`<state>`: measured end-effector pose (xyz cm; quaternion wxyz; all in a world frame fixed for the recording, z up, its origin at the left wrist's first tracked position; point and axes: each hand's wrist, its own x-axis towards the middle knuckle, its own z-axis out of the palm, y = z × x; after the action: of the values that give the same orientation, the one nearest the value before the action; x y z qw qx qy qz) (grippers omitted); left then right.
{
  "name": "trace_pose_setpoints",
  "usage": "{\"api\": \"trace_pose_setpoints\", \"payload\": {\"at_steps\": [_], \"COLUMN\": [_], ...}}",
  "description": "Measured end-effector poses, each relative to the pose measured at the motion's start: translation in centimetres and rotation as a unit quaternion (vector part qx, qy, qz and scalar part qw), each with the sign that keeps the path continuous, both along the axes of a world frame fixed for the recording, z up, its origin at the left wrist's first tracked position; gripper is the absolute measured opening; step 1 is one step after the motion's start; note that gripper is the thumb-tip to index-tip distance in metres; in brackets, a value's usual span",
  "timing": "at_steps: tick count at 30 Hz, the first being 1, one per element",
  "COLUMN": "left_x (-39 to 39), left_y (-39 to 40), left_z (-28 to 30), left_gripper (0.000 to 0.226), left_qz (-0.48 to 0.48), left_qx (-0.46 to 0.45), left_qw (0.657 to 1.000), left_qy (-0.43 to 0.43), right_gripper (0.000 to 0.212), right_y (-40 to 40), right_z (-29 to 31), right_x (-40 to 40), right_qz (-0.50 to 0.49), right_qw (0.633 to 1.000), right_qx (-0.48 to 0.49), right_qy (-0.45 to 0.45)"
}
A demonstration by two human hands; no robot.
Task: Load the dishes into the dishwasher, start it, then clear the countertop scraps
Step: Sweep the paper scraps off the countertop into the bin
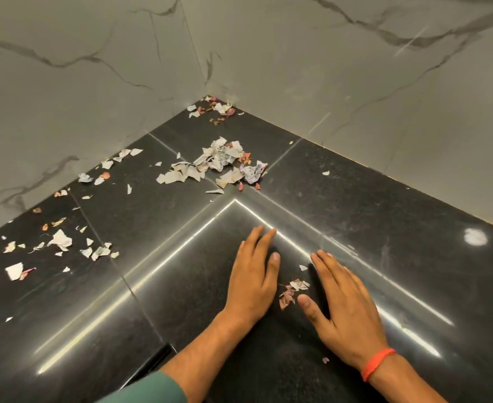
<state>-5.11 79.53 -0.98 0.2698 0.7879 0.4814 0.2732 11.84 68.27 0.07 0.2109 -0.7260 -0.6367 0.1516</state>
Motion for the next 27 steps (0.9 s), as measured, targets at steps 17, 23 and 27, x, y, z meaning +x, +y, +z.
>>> {"api": "trace_pose_setpoints", "payload": {"at_steps": [17, 23, 27], "left_x": [-0.7, -1.4, -2.0], "left_y": [22.6, 20.6, 17.2], "left_z": [-0.4, 0.0, 0.6], "left_gripper": [0.079, 0.072, 0.067], "left_qz": [-0.058, -0.218, -0.346], "left_qx": [0.095, 0.112, 0.126], "left_qw": [0.976, 0.945, 0.909], "left_qy": [0.188, 0.214, 0.196], "right_gripper": [0.085, 0.084, 0.087], "right_y": [0.7, 0.7, 0.7], "right_z": [0.1, 0.9, 1.2], "right_x": [-0.4, -0.7, -0.8], "right_qz": [-0.015, -0.032, -0.04], "right_qw": [0.997, 0.997, 0.997], "right_qx": [-0.049, -0.049, -0.06], "right_qy": [-0.054, -0.045, -0.035]}}
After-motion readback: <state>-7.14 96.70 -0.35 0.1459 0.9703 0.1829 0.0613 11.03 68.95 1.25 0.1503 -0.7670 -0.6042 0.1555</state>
